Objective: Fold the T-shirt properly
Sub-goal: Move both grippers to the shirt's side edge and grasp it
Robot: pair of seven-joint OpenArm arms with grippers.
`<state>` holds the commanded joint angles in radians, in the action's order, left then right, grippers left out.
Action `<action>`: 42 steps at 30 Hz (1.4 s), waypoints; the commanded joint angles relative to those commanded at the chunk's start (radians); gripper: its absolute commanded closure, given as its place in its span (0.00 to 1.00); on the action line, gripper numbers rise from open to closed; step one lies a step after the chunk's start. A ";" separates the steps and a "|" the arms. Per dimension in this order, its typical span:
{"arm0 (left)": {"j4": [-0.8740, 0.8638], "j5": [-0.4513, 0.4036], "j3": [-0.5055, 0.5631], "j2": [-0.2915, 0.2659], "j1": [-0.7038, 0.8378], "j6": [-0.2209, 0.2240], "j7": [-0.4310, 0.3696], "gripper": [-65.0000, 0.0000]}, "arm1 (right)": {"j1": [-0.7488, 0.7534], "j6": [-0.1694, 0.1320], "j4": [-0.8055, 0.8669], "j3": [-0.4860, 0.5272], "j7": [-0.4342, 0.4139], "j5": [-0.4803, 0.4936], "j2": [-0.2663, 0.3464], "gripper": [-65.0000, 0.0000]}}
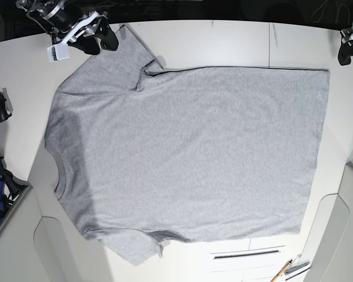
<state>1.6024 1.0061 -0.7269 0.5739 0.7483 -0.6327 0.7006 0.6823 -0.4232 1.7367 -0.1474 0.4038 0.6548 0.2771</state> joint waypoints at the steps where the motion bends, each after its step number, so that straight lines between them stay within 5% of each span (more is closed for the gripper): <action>1: -0.018 0.000 0.019 0.006 -0.015 0.000 0.000 0.27 | -0.003 0.000 0.000 0.000 0.000 0.000 -0.003 0.45; 8: -0.126 -0.027 0.156 0.014 -0.137 0.000 0.000 0.27 | -0.006 0.000 0.000 0.000 0.000 -0.012 -0.009 0.45; 14: -0.212 -0.043 0.171 0.021 -0.214 0.000 0.000 0.27 | -0.005 0.000 0.000 0.000 0.000 -0.012 -0.009 0.45; 17: -0.216 0.002 0.172 0.022 -0.213 -0.002 0.053 0.27 | -0.006 -0.001 0.000 0.000 -0.003 -0.012 -0.009 0.45; 20: -0.216 0.088 0.172 0.022 -0.210 -0.065 0.132 0.27 | -0.006 -0.020 0.000 0.000 -0.003 -0.011 -0.009 0.45; 24: -0.216 0.085 0.221 0.022 -0.211 -0.065 0.130 0.27 | -0.006 -0.029 0.000 0.000 -0.003 -0.011 -0.012 0.45; 28: -0.216 -0.008 0.324 0.022 -0.214 -0.065 0.066 0.27 | -0.006 -0.029 0.000 0.000 -0.011 0.001 -0.012 0.45; 38: -0.213 0.016 0.328 0.025 -0.214 -0.065 0.051 0.28 | -0.027 -0.029 0.000 0.000 -0.011 0.000 -0.051 0.45; 40: -0.213 0.040 0.328 0.025 -0.214 -0.065 0.050 0.39 | -0.034 -0.029 0.000 0.000 -0.010 -0.001 -0.050 0.45; 42: -0.213 0.061 0.328 0.024 -0.214 -0.065 0.046 0.66 | -0.042 -0.029 0.000 0.000 -0.011 0.000 -0.051 0.46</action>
<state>1.3891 1.0668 -0.3985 0.5983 0.5346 -0.6981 0.7467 0.6407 -0.4522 1.7370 -0.1471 0.3931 0.6544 0.2264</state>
